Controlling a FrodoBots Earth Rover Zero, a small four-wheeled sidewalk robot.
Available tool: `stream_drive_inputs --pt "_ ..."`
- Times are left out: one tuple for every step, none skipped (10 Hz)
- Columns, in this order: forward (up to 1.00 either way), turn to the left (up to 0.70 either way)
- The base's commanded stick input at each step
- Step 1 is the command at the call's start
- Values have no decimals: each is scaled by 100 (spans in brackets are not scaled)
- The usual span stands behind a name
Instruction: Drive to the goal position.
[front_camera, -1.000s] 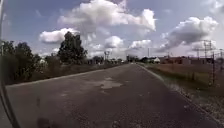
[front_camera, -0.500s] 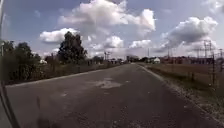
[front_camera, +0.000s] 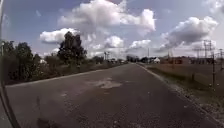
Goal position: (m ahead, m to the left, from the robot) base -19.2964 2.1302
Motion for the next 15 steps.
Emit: stream_drive_inputs --pt "4 0" --pt "4 0" --pt "4 0" --pt "4 0" --pt "4 0" --pt "4 0" --pt "4 0" --pt "4 0" --pt "4 0" --pt "4 0" --pt "4 0" --pt "4 0" --pt "4 0" --pt "4 0" --pt "4 0"
